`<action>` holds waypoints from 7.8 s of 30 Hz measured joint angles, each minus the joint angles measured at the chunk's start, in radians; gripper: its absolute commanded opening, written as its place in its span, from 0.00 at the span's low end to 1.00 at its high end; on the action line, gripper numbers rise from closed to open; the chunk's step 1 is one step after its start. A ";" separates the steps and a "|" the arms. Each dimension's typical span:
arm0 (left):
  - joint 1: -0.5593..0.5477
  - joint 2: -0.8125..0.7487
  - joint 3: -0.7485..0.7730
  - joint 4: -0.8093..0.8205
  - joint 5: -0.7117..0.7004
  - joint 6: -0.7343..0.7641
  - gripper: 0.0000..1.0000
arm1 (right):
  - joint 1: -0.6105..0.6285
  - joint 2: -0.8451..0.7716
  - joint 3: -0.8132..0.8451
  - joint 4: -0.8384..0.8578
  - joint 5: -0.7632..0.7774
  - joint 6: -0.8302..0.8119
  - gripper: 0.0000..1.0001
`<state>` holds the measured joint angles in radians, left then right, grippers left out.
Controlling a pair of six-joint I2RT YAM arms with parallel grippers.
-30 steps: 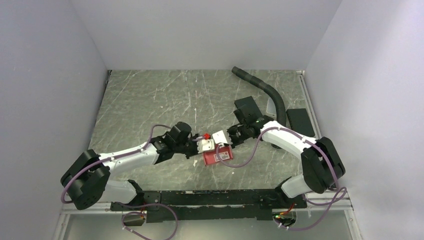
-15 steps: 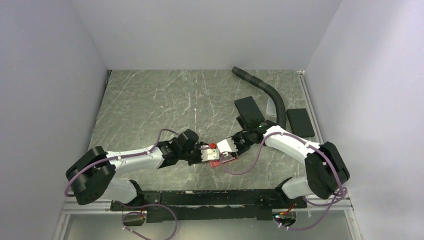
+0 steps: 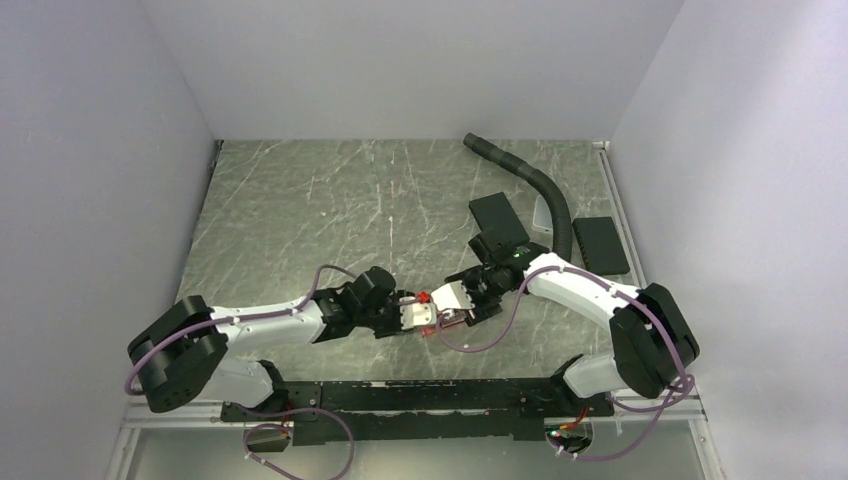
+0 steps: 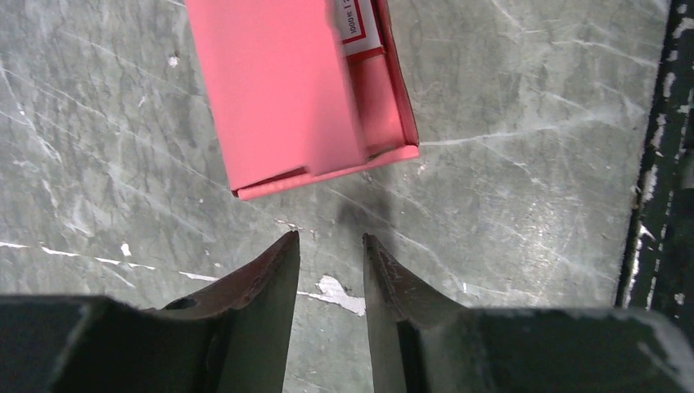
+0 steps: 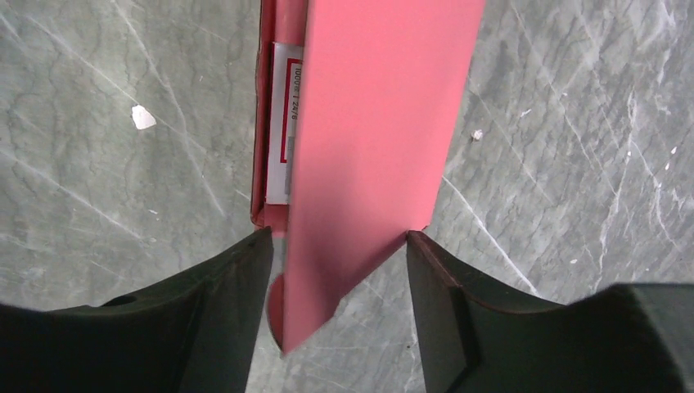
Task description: Fold the paper box
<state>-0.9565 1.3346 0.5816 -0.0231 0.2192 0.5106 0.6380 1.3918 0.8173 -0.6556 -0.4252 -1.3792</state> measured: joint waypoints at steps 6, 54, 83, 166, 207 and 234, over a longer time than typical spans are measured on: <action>-0.010 -0.044 -0.037 0.012 0.000 -0.050 0.40 | 0.028 0.000 0.003 0.001 -0.003 0.027 0.72; -0.018 0.021 0.040 0.220 -0.132 -0.560 0.53 | 0.169 -0.091 -0.022 -0.010 -0.010 0.050 0.81; -0.018 0.137 0.092 0.228 -0.058 -0.578 0.53 | 0.063 -0.180 -0.056 -0.138 -0.126 0.069 0.67; -0.022 0.255 0.142 0.190 -0.045 -0.708 0.57 | -0.160 -0.068 0.037 -0.213 -0.281 0.209 0.67; 0.020 -0.206 -0.187 0.314 -0.159 -1.031 0.77 | -0.263 0.368 0.158 -0.093 -0.378 0.736 0.32; 0.021 0.152 0.135 0.066 -0.095 -0.973 0.89 | -0.263 0.376 0.159 -0.090 -0.381 0.770 0.33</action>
<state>-0.9352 1.4864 0.7170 0.0429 0.1246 -0.4622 0.3748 1.7679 0.9768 -0.7460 -0.8059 -0.6090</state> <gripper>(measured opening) 0.925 0.322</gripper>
